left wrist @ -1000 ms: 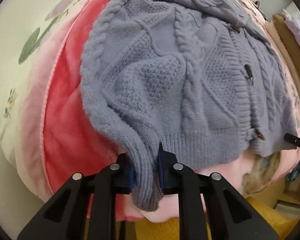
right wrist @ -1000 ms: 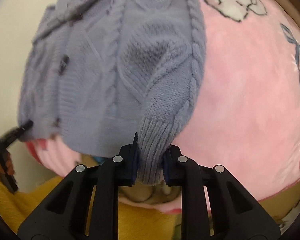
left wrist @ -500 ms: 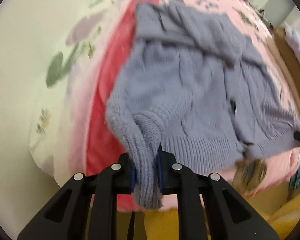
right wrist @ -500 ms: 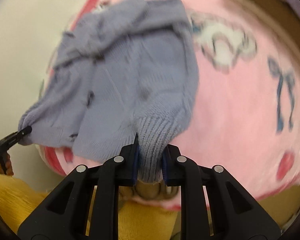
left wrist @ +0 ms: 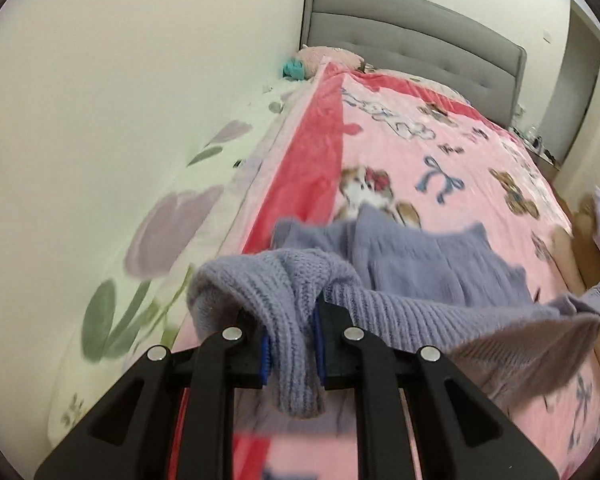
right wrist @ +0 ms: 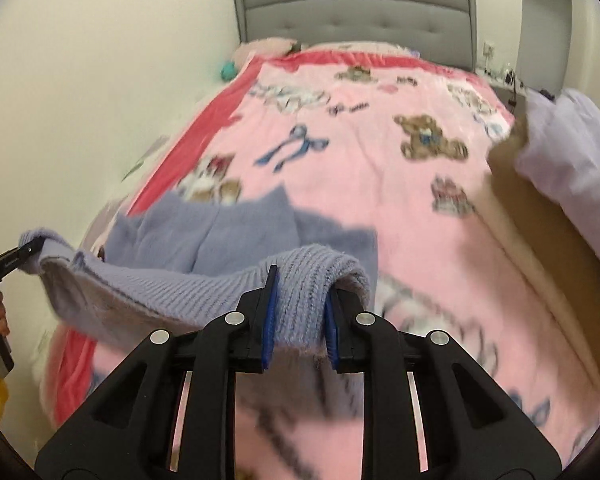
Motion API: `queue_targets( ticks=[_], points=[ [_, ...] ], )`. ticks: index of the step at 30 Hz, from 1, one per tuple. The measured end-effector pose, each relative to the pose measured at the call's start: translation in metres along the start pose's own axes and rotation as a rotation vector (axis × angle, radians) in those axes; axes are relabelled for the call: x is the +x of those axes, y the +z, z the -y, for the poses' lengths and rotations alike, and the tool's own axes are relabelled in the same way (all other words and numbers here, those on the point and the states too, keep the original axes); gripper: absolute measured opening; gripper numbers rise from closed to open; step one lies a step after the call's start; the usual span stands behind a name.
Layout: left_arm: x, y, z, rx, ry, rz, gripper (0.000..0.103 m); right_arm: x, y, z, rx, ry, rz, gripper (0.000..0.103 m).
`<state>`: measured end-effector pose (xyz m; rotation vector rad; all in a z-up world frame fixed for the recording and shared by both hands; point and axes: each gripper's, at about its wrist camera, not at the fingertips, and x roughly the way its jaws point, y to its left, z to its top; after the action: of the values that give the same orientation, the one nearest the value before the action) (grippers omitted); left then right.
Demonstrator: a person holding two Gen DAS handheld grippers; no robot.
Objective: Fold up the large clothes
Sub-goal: 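Grasp the ribbed hem with both grippers and lift it up, then fold the lifted hem over the cardigan body and open both grippers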
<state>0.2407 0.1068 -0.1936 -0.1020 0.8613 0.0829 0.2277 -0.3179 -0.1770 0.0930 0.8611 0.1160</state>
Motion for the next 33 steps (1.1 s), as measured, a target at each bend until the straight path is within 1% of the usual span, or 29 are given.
queue_targets(
  ticks=[3, 5, 7, 8, 10, 11, 13, 14, 15, 17, 18, 20, 22, 23, 25, 27, 28, 29, 30, 31, 32, 33],
  points=[
    [0.045, 0.034, 0.007, -0.060, -0.047, -0.005, 0.016, 0.038, 0.030, 0.004, -0.016, -0.010, 0.026, 0.019],
    [0.074, 0.056, 0.012, -0.073, -0.052, -0.025, 0.016, 0.065, 0.051, 0.007, -0.023, -0.031, 0.032, 0.019],
    [0.099, 0.072, 0.019, -0.067, -0.054, -0.048, 0.016, 0.090, 0.069, 0.015, -0.005, -0.038, 0.031, 0.019],
    [0.111, 0.082, 0.025, -0.054, -0.056, -0.055, 0.016, 0.105, 0.080, 0.021, 0.015, -0.038, 0.029, 0.019],
    [0.123, 0.093, 0.032, -0.051, -0.075, -0.048, 0.016, 0.122, 0.094, 0.032, 0.067, -0.043, 0.033, 0.020],
    [0.129, 0.098, 0.035, -0.057, -0.084, -0.044, 0.016, 0.137, 0.100, 0.042, 0.117, -0.035, 0.025, 0.020],
    [0.152, 0.106, 0.036, -0.089, -0.084, -0.075, 0.016, 0.157, 0.102, 0.052, 0.165, -0.044, 0.005, 0.020],
    [0.164, 0.106, 0.035, -0.101, -0.077, -0.103, 0.016, 0.177, 0.100, 0.059, 0.197, -0.051, -0.031, 0.020],
    [0.183, 0.104, 0.034, -0.104, -0.064, -0.149, 0.016, 0.190, 0.095, 0.065, 0.220, -0.053, -0.056, 0.020],
    [0.204, 0.099, 0.034, -0.073, -0.046, -0.192, 0.017, 0.211, 0.084, 0.073, 0.259, -0.061, -0.093, 0.020],
    [0.215, 0.096, 0.036, -0.039, -0.036, -0.211, 0.017, 0.220, 0.080, 0.077, 0.277, -0.071, -0.109, 0.020],
    [0.229, 0.089, 0.038, 0.016, -0.035, -0.231, 0.017, 0.237, 0.070, 0.084, 0.326, -0.065, -0.130, 0.020],
    [0.235, 0.085, 0.040, 0.058, -0.028, -0.235, 0.019, 0.254, 0.062, 0.084, 0.330, -0.055, -0.159, 0.020],
    [0.237, 0.084, 0.041, 0.074, -0.021, -0.237, 0.022, 0.258, 0.061, 0.081, 0.311, -0.063, -0.172, 0.020],
    [0.242, 0.081, 0.046, 0.121, -0.013, -0.247, 0.025, 0.267, 0.059, 0.071, 0.238, -0.090, -0.197, 0.021],
    [0.241, 0.079, 0.051, 0.188, 0.007, -0.218, 0.030, 0.273, 0.057, 0.064, 0.179, -0.116, -0.213, 0.022],
    [0.241, 0.078, 0.052, 0.201, 0.011, -0.207, 0.035, 0.274, 0.057, 0.063, 0.162, -0.121, -0.220, 0.023],
    [0.241, 0.078, 0.052, 0.205, 0.007, -0.203, 0.037, 0.276, 0.055, 0.061, 0.145, -0.129, -0.231, 0.024],
    [0.239, 0.080, 0.050, 0.191, -0.003, -0.205, 0.038, 0.276, 0.056, 0.061, 0.142, -0.128, -0.231, 0.030],
    [0.237, 0.083, 0.046, 0.162, -0.021, -0.214, 0.045, 0.274, 0.057, 0.062, 0.152, -0.117, -0.225, 0.035],
    [0.236, 0.088, 0.040, 0.115, -0.050, -0.230, 0.058, 0.268, 0.059, 0.065, 0.185, -0.082, -0.204, 0.038],
    [0.235, 0.093, 0.033, 0.068, -0.081, -0.240, 0.064, 0.261, 0.061, 0.069, 0.229, -0.040, -0.178, 0.047]
  ],
)
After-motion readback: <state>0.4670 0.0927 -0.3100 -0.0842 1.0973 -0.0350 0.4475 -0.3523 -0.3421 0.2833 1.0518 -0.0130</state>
